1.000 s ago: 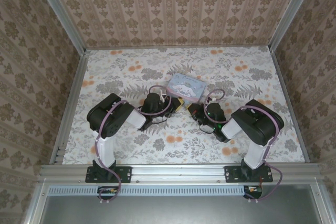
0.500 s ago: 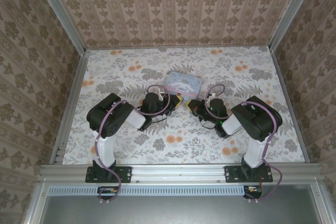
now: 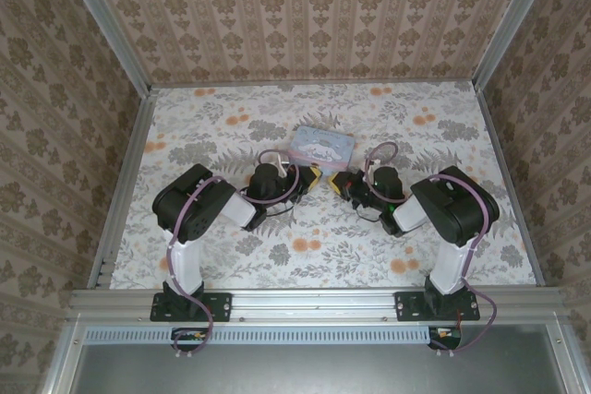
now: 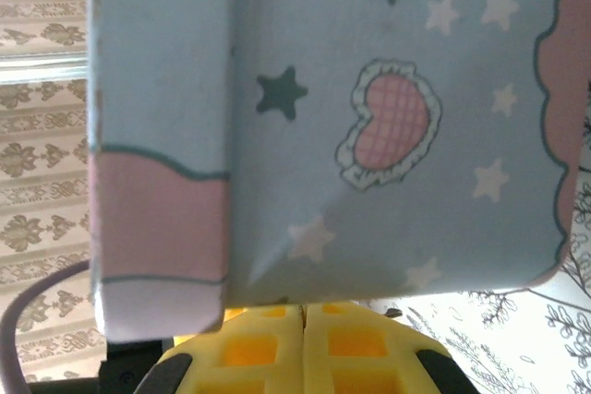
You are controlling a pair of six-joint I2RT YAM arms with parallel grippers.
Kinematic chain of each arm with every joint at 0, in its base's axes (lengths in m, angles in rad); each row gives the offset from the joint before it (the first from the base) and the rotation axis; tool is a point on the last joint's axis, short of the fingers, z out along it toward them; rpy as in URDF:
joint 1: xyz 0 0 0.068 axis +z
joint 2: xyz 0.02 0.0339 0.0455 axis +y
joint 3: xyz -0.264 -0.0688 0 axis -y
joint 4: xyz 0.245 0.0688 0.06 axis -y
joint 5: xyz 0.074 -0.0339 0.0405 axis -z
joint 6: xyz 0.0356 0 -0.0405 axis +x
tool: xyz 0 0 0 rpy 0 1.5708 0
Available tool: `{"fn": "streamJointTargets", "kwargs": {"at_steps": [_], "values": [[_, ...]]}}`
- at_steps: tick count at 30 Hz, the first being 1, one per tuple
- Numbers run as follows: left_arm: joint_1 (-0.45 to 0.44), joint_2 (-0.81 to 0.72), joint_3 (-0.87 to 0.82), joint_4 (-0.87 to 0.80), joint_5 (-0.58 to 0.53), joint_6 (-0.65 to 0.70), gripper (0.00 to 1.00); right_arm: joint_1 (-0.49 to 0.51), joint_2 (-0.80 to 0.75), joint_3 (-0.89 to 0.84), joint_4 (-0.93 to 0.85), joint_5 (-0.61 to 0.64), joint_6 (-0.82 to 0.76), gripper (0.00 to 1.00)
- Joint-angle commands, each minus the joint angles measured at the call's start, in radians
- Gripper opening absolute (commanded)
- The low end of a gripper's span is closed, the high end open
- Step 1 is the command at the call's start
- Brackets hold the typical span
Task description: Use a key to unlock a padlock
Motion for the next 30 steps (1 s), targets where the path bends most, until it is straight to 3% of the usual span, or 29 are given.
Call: {"fn": "streamJointTargets", "kwargs": {"at_steps": [1, 10, 21, 30], "values": [[-0.041, -0.002, -0.011, 0.062, 0.154, 0.026, 0.0, -0.015, 0.032, 0.072, 0.12, -0.022, 0.083, 0.0], [-0.042, 0.01, -0.01, 0.07, 0.141, 0.02, 0.0, -0.005, 0.053, 0.094, 0.115, -0.05, 0.131, 0.0], [-0.042, 0.029, 0.008, 0.071, 0.121, 0.013, 0.0, 0.107, 0.006, 0.058, 0.128, 0.045, 0.14, 0.0], [-0.042, 0.026, 0.004, 0.067, 0.119, 0.021, 0.0, 0.102, -0.029, 0.069, 0.099, 0.081, 0.116, 0.0]]}}
